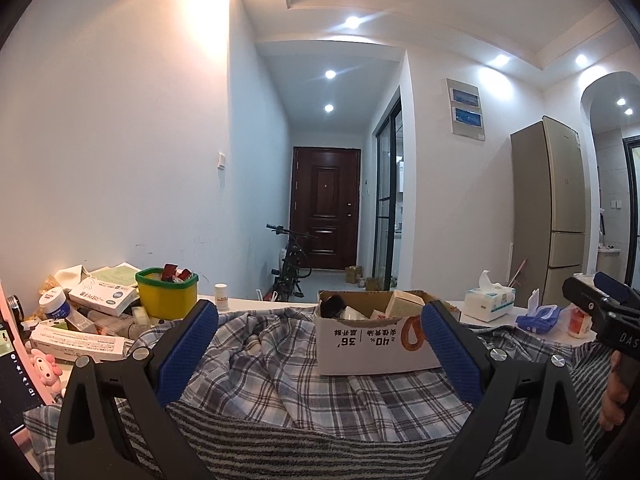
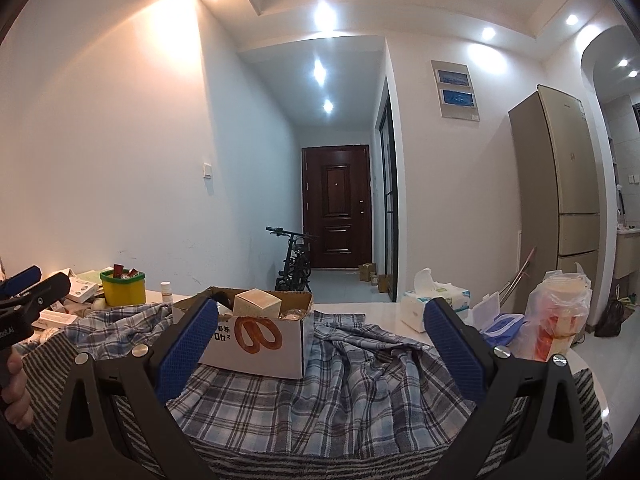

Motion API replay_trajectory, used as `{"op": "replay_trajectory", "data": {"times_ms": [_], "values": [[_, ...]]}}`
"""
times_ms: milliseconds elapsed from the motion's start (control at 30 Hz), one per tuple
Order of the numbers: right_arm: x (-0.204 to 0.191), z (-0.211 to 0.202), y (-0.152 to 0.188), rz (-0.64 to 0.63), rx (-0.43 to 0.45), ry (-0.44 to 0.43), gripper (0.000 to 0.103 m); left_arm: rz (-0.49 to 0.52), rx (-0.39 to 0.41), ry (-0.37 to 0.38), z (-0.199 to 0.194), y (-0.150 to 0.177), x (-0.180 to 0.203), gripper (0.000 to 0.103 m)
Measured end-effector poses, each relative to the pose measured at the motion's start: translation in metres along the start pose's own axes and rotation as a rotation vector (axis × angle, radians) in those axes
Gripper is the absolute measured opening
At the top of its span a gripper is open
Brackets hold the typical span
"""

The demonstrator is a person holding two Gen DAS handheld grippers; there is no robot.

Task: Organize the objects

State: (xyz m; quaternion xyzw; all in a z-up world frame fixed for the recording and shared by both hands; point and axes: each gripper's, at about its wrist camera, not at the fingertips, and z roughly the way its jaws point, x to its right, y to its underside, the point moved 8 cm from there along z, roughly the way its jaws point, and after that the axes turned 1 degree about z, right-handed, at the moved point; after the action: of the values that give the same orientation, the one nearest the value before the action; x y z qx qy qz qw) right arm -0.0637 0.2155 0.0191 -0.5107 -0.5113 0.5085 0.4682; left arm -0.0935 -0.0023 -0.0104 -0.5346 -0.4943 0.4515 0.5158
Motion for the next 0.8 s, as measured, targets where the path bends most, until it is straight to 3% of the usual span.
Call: {"op": "replay_trajectory", "data": {"times_ms": [267, 800], "values": [[0.006, -0.002, 0.004, 0.037, 0.011, 0.007, 0.103, 0.026, 0.011, -0.014, -0.001, 0.001, 0.004, 0.103], [-0.013, -0.005, 0.005, -0.058, 0.022, 0.000, 0.103, -0.008, 0.016, -0.004, -0.003, 0.001, -0.002, 0.103]]}}
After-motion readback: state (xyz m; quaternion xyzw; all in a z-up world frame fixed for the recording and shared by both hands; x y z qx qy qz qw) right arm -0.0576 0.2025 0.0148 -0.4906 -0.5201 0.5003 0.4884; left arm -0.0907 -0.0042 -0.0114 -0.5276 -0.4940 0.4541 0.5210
